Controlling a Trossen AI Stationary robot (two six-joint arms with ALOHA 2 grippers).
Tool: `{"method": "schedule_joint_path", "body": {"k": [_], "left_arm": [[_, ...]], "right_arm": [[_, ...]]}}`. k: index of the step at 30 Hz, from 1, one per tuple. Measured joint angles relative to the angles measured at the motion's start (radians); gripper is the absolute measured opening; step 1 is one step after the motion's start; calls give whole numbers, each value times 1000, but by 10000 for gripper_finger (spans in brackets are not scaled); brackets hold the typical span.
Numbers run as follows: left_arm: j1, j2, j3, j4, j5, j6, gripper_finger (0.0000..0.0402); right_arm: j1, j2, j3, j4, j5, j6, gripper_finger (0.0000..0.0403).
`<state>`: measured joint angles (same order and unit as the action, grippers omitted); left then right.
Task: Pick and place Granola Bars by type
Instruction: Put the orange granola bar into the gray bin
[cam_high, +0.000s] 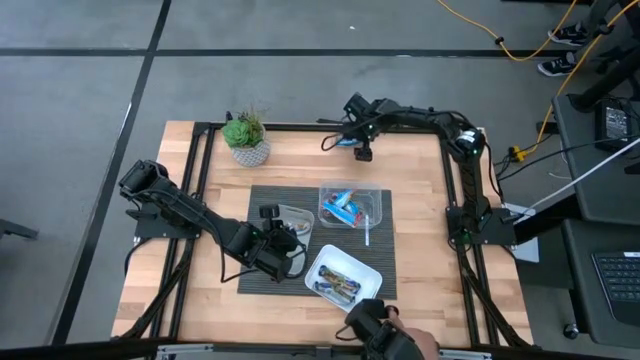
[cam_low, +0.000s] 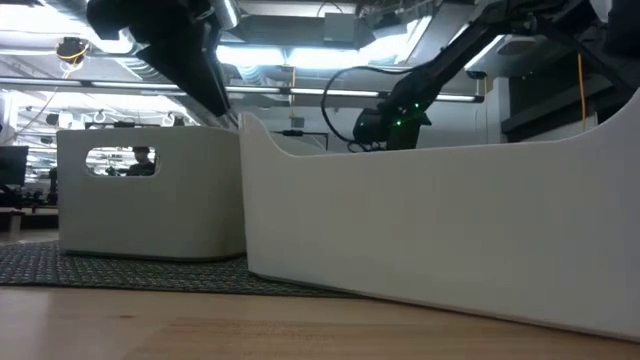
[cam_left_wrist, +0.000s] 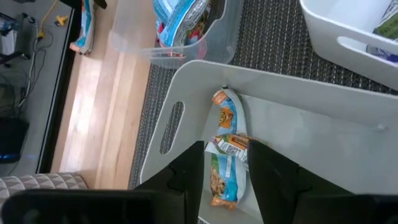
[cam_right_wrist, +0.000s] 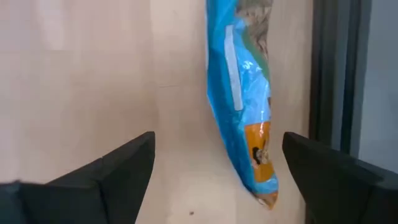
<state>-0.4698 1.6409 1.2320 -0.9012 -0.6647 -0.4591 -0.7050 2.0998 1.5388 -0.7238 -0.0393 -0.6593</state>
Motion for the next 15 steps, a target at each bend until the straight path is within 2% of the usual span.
{"method": "schedule_joint_path", "body": {"k": [6, 11, 15], "left_arm": [[0, 0, 0, 1, 0, 1, 112], [0, 0, 0, 4, -1, 3, 111], [0, 0, 0, 11, -1, 13, 111]], "right_arm": [[-22, 0, 49, -123, -120, 1, 331], [-23, -1, 52, -136, -75, 0, 304], [-22, -1, 52, -137, 12, -12, 295]]}}
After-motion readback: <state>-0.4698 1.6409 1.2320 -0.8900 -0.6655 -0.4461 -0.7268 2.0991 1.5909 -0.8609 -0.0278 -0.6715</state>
